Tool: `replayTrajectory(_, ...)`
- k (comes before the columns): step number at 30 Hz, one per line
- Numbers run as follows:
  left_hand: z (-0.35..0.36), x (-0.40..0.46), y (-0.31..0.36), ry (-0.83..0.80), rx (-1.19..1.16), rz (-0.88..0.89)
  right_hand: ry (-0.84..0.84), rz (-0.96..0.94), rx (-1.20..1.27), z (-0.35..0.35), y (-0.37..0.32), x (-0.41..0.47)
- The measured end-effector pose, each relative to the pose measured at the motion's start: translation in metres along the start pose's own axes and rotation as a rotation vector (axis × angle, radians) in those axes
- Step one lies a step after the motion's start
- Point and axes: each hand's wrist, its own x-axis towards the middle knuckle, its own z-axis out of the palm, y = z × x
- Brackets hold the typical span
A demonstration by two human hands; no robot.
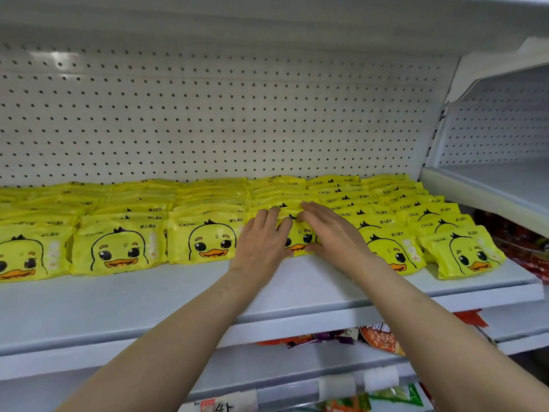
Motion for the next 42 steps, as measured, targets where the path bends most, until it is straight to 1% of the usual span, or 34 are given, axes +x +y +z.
replayTrajectory(5,0.013,0.01,-0.004,0.022,0.004,-0.032,0.012,0.023,-0.027,0.006,-0.001,0.012)
replayTrajectory(11,0.014,0.011,0.001,0.022,0.032,-0.053,0.001,-0.002,-0.07,0.007,0.004,0.016)
replayTrajectory(14,0.014,0.003,0.002,0.021,0.023,-0.061,0.034,-0.023,-0.083,0.007,0.006,0.009)
replayTrajectory(18,0.013,-0.002,0.005,0.027,0.004,-0.06,0.054,0.001,-0.065,0.008,0.007,0.0)
replayTrajectory(23,0.01,-0.004,0.01,-0.006,-0.011,-0.105,0.006,-0.01,-0.031,0.005,0.006,0.002)
replayTrajectory(29,0.009,0.0,0.016,-0.014,-0.063,-0.155,0.004,-0.004,-0.072,0.008,0.006,0.005)
replayTrajectory(36,0.011,0.006,0.006,-0.01,-0.082,-0.145,0.018,0.046,-0.14,0.011,0.0,0.02)
replayTrajectory(42,0.015,0.011,-0.001,0.008,-0.053,-0.107,-0.036,0.081,-0.153,0.009,-0.003,0.029)
